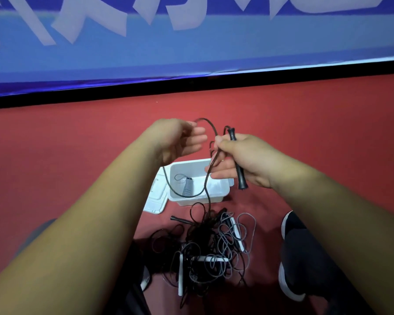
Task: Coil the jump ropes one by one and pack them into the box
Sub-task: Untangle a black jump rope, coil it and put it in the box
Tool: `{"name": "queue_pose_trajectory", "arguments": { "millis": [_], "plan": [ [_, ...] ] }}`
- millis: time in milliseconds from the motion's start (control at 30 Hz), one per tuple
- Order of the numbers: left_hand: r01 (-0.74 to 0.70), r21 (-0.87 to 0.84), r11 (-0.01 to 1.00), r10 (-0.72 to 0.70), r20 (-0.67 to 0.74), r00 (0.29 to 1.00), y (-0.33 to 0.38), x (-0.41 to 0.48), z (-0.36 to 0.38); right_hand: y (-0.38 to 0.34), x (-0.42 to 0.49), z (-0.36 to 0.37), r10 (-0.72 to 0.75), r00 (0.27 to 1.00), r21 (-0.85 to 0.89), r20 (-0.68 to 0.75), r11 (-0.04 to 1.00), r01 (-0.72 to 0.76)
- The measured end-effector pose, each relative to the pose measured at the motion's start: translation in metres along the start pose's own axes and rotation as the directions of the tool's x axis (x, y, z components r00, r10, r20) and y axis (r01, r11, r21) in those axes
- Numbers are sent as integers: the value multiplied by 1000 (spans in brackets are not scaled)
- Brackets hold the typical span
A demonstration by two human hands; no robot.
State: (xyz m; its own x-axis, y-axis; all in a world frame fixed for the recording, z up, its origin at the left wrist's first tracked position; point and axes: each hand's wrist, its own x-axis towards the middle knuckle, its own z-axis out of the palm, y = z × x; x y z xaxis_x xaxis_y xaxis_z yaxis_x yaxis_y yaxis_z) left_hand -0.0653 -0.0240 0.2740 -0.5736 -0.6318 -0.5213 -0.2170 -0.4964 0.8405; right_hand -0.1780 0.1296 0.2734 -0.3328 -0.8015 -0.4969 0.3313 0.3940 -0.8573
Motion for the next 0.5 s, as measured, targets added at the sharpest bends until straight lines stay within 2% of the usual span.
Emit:
{"name": "queue_pose_trajectory", "arguments": {
  "millis": [133,200,267,400,500],
  "plan": [
    [15,349,937,-82,179,980,-13,-9,8,-16,1,-5,-23,992,196,-123,979,47],
    [-18,512,859,-155,294,943,-20,-13,10,-24,2,-9,-26,991,327,-129,943,67],
    [-92,666,740,-240,390,889,-26,-16,10,-29,2,-15,-35,990,458,-134,884,93],
    [-198,783,590,-403,498,768,-36,-17,12,-33,3,-31,-47,975,641,-219,746,180],
    [-199,763,616,-350,491,798,-39,-15,14,-33,3,-39,-53,962,685,-269,692,229]
  ]
}}
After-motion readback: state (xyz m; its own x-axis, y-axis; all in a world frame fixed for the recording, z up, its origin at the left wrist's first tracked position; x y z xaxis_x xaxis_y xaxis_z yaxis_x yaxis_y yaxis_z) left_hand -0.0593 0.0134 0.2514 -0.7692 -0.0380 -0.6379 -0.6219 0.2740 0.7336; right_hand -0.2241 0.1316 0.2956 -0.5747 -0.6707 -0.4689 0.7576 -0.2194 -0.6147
